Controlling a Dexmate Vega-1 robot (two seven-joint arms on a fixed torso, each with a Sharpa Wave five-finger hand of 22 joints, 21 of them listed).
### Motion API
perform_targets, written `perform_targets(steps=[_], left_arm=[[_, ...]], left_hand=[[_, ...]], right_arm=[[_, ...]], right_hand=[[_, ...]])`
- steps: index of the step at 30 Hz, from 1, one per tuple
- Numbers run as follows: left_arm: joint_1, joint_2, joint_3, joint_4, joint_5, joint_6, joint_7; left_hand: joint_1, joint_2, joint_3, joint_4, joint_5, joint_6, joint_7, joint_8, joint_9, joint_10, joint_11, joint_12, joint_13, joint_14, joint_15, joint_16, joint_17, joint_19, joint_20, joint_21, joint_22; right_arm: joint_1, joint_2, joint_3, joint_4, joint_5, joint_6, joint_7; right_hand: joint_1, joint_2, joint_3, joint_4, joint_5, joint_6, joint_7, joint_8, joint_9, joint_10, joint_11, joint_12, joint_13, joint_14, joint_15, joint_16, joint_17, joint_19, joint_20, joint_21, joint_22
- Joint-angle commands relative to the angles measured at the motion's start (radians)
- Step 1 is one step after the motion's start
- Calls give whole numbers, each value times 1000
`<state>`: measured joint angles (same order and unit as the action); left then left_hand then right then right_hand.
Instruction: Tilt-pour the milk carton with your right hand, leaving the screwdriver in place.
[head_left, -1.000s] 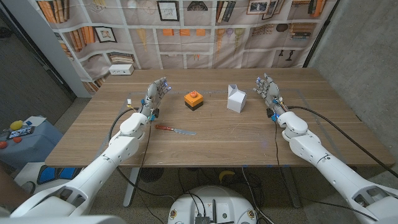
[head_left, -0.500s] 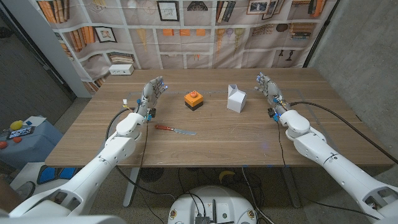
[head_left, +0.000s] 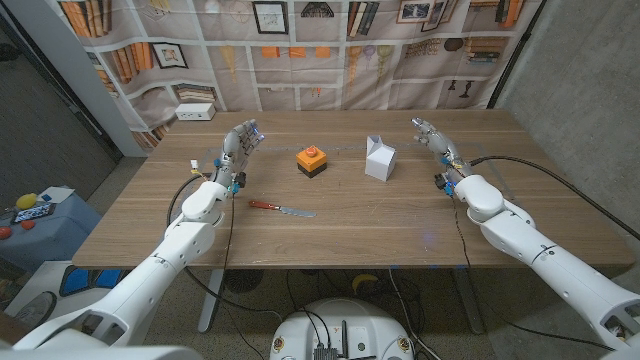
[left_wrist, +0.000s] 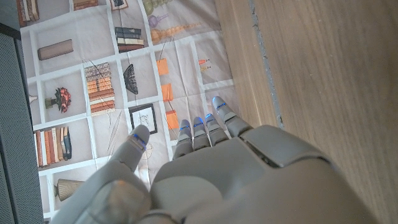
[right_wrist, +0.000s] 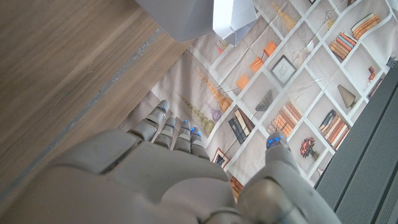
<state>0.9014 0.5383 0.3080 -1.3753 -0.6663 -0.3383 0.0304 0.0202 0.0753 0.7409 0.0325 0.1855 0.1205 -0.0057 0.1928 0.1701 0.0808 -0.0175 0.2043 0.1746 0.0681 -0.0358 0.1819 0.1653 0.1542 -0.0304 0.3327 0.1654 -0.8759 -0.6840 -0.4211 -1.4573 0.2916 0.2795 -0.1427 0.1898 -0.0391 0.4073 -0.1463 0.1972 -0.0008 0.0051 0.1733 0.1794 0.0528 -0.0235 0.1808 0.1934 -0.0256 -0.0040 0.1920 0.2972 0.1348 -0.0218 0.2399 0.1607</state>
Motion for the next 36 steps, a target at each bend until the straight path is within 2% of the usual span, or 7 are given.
perform_targets(steps=[1, 6, 15, 20, 29, 36], left_arm=[[38, 2, -21, -56, -3, 9, 47], [42, -5, -22, -55, -1, 6, 57], [49, -3, -26, -58, 7, 8, 74], [49, -9, -27, -53, 5, 3, 78], [64, -3, -29, -78, 11, 22, 104], [80, 1, -35, -99, 12, 34, 126]], left_hand=[[7, 56, 2, -5, 5, 10, 0, 4, 3, 14, -4, 10, 3, 17, -8, 9, 5, 14, 1, -3, 4], [6, 57, 3, -6, 4, 19, -2, 3, 3, 28, -6, 11, 4, 37, -10, 12, 5, 29, 3, -5, 4], [6, 57, 4, -7, 4, 36, -1, 5, 3, 34, -6, 9, 4, 40, -12, 9, 5, 35, 4, -9, 4], [6, 57, 5, -8, 4, 36, -1, 3, 3, 32, -7, 7, 4, 42, -12, 8, 5, 35, 4, -12, 4], [5, 58, 6, -8, 4, 39, -1, 0, 3, 36, -6, 5, 4, 45, -11, 6, 6, 38, 4, -17, 4], [4, 59, 7, -7, 4, 41, 1, -1, 3, 41, -4, 5, 4, 50, -11, 7, 6, 42, 4, -20, 4]], right_arm=[[-1, -57, -14, -18, -109, -8, 5], [0, -78, -18, -31, -147, -11, 5], [-7, -92, -21, -45, -206, -10, -24], [-9, -116, -30, -69, -261, -36, -31], [-2, -127, -49, -72, -323, -37, -35], [7, -124, -68, -75, -372, -50, -43]], right_hand=[[26, -21, -3, -16, 0, -32, 9, 2, 5, -20, 2, 1, 3, -21, 3, -2, -5, -21, 6, -17, 6], [51, -39, -4, -26, 0, -83, 28, 1, 7, -43, 18, 2, 5, -38, 14, -2, -14, -34, 11, -34, 6], [91, -54, 0, -32, 4, -145, 42, 1, 10, -61, 17, 7, 8, -59, 20, -1, -23, -42, 15, -45, 7], [121, -62, 3, -34, 6, -188, 46, 2, 13, -85, 23, 5, 10, -72, 26, 0, -28, -48, 22, -50, 7], [179, -85, 7, -32, 17, -249, 108, 14, 23, -131, 68, 10, 22, -104, 64, 0, -37, -69, 45, -57, 8], [196, -93, 5, -28, 19, -259, 125, 21, 28, -149, 81, 15, 29, -123, 82, 1, -39, -106, 62, -65, 8]])
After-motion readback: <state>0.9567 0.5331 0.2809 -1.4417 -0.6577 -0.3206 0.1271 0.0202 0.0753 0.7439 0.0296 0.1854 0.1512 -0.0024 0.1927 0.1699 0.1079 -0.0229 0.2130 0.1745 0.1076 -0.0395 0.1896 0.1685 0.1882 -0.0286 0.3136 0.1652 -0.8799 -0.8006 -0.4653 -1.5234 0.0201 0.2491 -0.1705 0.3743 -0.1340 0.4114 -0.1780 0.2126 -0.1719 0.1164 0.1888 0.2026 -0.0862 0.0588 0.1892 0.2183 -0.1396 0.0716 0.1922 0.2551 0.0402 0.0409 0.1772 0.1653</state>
